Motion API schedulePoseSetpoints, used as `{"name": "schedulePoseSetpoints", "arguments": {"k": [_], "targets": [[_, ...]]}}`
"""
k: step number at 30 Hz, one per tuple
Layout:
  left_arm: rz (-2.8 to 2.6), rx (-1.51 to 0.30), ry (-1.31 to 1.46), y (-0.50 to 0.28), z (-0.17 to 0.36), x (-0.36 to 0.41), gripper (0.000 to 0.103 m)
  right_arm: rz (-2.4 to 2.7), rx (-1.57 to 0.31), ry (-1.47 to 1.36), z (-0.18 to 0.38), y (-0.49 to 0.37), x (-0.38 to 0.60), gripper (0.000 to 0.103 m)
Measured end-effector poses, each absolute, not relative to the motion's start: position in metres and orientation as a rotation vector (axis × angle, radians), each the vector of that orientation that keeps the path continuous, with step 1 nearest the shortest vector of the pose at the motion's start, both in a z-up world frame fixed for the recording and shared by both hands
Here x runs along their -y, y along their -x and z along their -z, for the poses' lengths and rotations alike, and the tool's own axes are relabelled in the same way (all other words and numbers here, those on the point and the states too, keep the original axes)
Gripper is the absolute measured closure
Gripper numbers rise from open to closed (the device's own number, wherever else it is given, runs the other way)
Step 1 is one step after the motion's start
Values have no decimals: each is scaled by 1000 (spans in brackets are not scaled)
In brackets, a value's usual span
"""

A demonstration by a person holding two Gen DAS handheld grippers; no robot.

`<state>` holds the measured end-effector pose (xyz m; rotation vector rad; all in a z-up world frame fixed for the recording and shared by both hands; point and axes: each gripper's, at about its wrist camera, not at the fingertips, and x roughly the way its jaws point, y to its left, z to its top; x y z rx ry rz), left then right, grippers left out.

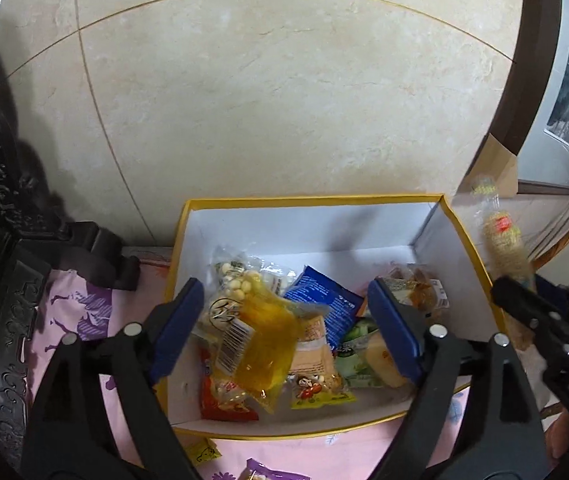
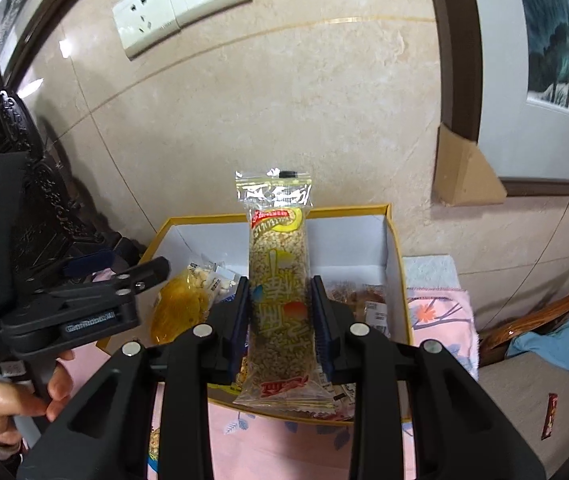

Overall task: Organize snacks
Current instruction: 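Drop the grain bar into the yellow box with the right gripper while the left drops the yellow bag in, then move both grippers back to the yellow stick snack and blue-edged candy bag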

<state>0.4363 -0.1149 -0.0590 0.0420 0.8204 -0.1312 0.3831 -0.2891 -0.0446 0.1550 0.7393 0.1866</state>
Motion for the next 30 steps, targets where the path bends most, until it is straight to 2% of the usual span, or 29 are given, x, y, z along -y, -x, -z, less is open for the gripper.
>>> {"name": "schedulePoseSetpoints", "arguments": {"k": [12,14,15,16,17,18,30], "targets": [[99,-783,-64,-425,45,106,14,-215,-709,-149,30,-363,282,68],[89,-769,-67,-415,42,102,9,-232,-714,-161,32,-351,280,68],[76,-749,-61,-404,41,97,7,-241,-717,-169,34,-345,279,63],[72,-734,-54,-396,40,93,5,-251,-720,-174,38,-338,277,57],[69,-714,-43,-383,41,87,5,-259,-722,-173,41,-330,275,46],[64,-704,-38,-374,43,82,4,-274,-725,-161,47,-321,270,44],[-95,-774,35,-243,105,-5,2,-525,-927,29,138,-252,177,44]]}}
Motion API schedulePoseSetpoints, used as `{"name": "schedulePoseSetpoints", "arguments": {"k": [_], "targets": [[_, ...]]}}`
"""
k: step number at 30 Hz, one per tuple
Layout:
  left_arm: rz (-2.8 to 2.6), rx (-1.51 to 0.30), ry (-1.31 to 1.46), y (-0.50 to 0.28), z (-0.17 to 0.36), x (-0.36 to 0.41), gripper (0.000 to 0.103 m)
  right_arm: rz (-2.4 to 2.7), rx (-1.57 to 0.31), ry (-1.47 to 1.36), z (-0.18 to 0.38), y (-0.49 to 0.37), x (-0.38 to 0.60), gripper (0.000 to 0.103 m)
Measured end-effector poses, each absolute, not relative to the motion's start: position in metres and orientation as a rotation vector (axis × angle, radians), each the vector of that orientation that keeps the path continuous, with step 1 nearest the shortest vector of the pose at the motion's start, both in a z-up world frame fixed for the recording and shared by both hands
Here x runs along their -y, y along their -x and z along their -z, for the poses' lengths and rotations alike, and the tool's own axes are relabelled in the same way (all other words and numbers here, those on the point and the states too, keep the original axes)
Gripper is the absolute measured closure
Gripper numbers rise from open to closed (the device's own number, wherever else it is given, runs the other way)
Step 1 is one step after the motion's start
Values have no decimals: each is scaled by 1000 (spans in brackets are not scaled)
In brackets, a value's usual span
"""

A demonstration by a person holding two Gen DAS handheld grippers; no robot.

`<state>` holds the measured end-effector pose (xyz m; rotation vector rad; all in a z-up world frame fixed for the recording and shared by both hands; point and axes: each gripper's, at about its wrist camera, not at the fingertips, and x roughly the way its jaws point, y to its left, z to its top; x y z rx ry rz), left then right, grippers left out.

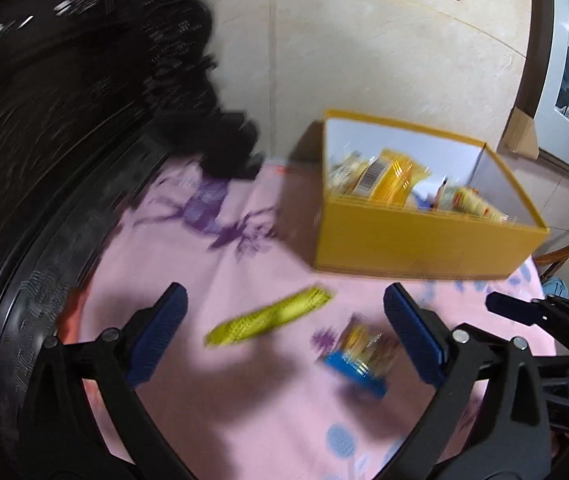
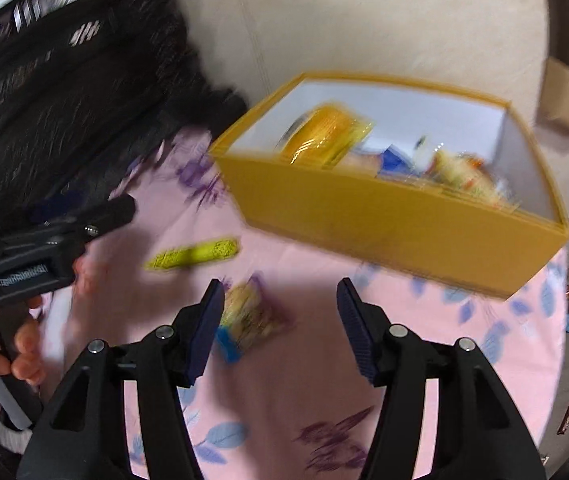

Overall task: Organize snacks
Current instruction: 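Move both grippers back to the yellow stick snack and blue-edged candy bag, then grasp the blue-edged candy bag with the right gripper while the left grasps the yellow stick snack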

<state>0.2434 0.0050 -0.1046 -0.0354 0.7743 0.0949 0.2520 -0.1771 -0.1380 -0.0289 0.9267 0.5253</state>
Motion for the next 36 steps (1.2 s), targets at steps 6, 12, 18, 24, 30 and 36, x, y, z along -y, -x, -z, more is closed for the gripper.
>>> {"name": "schedulePoseSetpoints", "arguments": {"k": [6,12,18,24,30,36], "targets": [[-149,-800,63,-207,119,-35,2,-606,-972,125,171,-238,145,43],[-173,-797,82,-199,123,-44,2,-656,-973,250,197,-236,119,43],[-173,-806,90,-200,130,-47,2,-638,-904,381,219,-247,100,43],[-182,-829,89,-204,140,-50,2,-579,-823,410,225,-258,103,43],[-183,-851,77,-211,150,-49,2,-547,-814,403,228,-268,112,43],[-152,-857,27,-229,162,-41,2,-502,-837,400,225,-267,128,55]]}}
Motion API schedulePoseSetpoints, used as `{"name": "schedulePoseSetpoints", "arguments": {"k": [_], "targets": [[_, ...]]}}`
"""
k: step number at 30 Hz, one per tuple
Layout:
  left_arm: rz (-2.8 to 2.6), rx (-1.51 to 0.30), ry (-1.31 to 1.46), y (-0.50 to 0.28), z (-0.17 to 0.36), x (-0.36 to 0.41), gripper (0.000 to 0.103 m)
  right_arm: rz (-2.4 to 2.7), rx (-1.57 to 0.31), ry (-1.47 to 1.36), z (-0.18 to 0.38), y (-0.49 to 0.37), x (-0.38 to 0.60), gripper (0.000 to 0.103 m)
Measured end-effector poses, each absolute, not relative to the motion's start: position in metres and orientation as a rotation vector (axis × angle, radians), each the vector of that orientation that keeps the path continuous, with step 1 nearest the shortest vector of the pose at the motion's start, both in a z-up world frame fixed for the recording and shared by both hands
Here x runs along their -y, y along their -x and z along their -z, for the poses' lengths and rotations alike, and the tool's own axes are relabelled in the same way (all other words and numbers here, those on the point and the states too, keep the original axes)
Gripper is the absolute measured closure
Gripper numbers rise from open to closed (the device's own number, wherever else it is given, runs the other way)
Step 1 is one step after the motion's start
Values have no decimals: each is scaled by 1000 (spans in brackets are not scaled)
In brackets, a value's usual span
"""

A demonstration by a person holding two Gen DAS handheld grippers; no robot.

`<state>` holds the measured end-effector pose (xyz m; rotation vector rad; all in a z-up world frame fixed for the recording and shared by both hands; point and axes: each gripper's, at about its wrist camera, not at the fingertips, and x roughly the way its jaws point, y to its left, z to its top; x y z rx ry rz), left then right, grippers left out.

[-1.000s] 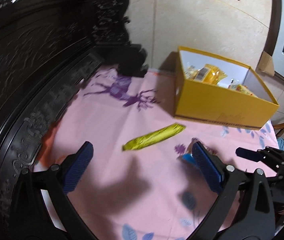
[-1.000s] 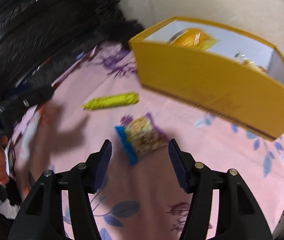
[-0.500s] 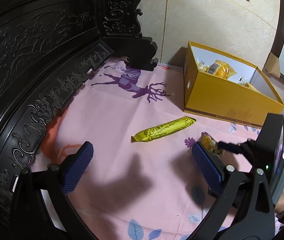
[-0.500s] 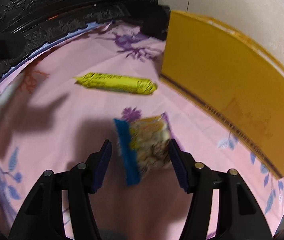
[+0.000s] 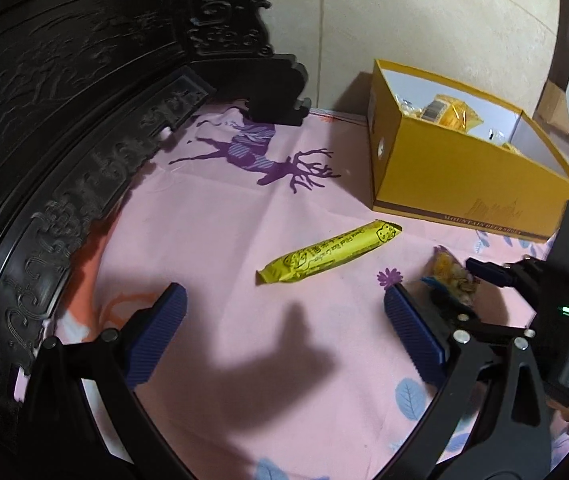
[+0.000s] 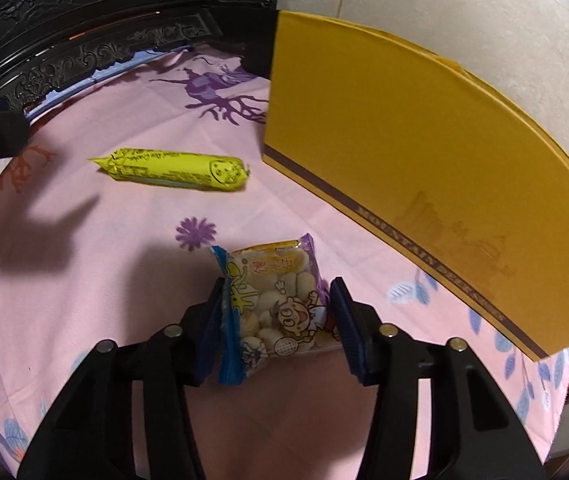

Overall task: Organize snacks
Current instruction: 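Grasp the blue-edged candy bag with the right gripper while the left grasps the yellow stick snack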

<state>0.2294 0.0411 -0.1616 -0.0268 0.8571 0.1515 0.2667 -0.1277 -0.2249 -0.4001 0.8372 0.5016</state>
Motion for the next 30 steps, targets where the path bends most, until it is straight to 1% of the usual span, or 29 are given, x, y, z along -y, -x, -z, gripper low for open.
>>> {"name": "schedulePoseSetpoints", "arguments": {"k": [2,5,8,15,24,26,28,29,30], "targets": [[-103,-858,2,-241,167,-37,2,-483,-852,382,224,-261,138,56],[-20,-848,-105,-261,176,-26,2,-463,-876,349,223,-247,158,55],[78,-853,-198,-281,184,-19,2,-451,-894,326,223,-232,172,54],[218,-930,-236,-320,218,-25,2,-440,-902,294,225,-214,187,51],[289,-958,-262,-317,244,-24,2,-411,-898,277,227,-209,190,49],[283,-959,-223,-316,245,-28,5,-405,-898,269,227,-208,191,49],[274,-958,-182,-313,244,-28,18,-402,-899,262,228,-208,191,48],[268,-952,-185,-311,243,-27,22,-400,-898,261,228,-208,191,48],[267,-947,-188,-308,242,-25,30,-399,-899,260,228,-208,190,48]]}}
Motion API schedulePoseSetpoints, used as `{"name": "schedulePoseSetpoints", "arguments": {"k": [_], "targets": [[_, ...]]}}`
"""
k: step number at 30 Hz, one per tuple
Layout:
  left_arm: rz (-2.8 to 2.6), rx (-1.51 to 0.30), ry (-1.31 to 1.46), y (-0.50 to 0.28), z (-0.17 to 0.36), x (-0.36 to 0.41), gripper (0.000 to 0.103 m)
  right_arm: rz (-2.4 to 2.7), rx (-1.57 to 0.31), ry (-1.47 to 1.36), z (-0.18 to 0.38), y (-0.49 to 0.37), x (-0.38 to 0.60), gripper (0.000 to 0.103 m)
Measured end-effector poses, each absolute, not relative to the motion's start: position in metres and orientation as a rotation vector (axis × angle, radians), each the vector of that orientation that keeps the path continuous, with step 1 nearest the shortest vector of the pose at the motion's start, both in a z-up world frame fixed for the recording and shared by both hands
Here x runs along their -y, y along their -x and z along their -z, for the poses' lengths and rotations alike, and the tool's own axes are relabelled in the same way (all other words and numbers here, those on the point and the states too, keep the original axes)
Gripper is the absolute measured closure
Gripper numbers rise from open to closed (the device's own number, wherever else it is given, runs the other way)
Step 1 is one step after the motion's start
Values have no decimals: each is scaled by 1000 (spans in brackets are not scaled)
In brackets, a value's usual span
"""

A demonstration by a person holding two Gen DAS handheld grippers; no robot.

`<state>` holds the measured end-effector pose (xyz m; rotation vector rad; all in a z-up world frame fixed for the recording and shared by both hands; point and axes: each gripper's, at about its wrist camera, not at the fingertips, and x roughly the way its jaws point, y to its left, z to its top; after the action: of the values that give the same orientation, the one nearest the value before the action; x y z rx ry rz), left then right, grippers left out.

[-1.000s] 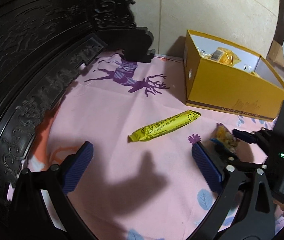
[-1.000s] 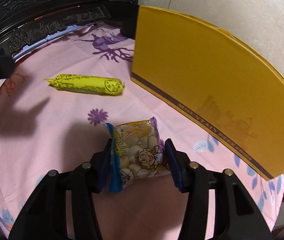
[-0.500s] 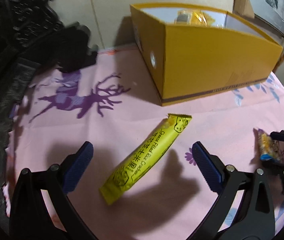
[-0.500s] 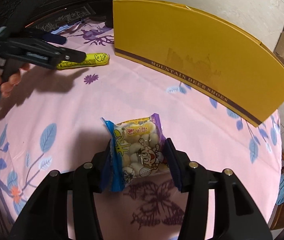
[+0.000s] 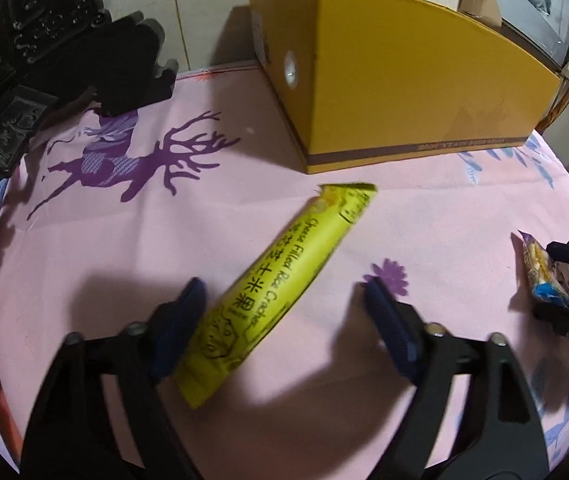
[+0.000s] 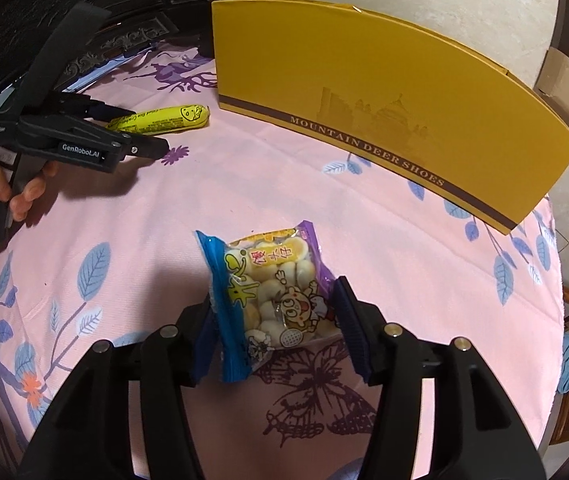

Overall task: Organize snacks
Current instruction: 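Grasp the blue-edged candy bag with the right gripper while the left grasps the yellow stick snack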

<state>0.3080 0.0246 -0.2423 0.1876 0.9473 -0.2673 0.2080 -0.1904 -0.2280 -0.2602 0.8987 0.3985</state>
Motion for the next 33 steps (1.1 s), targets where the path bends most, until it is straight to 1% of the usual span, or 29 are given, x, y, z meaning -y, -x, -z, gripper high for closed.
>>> {"name": "schedulePoseSetpoints", "arguments": {"k": [1,2,3,6,7,8,10,13,21,28,31,32,33], "targets": [[263,-943,-189,-305,241,-21,37,-397,-900,259,228,-208,190,48],[259,-940,-188,-303,241,-19,40,-397,-903,258,228,-209,190,48],[254,-939,-179,-301,241,-17,47,-398,-906,259,228,-209,190,47],[232,-929,-179,-293,239,-11,57,-402,-909,268,228,-209,191,48],[226,-925,-181,-291,239,-9,64,-400,-909,272,227,-208,191,48],[225,-923,-179,-290,239,-6,67,-397,-911,275,227,-207,191,48],[218,-920,-182,-288,238,-2,78,-389,-916,276,227,-206,192,50],[217,-921,-172,-283,236,5,80,-379,-920,267,227,-205,194,52],[250,-929,-150,-259,227,23,80,-358,-936,241,223,-191,208,58],[258,-914,-140,-239,211,40,80,-334,-936,205,215,-180,221,62],[263,-894,-139,-232,199,44,80,-324,-926,185,208,-173,228,65],[264,-888,-140,-230,195,45,80,-326,-921,178,205,-170,231,70],[265,-877,-136,-227,189,46,80,-321,-919,181,202,-169,231,81]]}}
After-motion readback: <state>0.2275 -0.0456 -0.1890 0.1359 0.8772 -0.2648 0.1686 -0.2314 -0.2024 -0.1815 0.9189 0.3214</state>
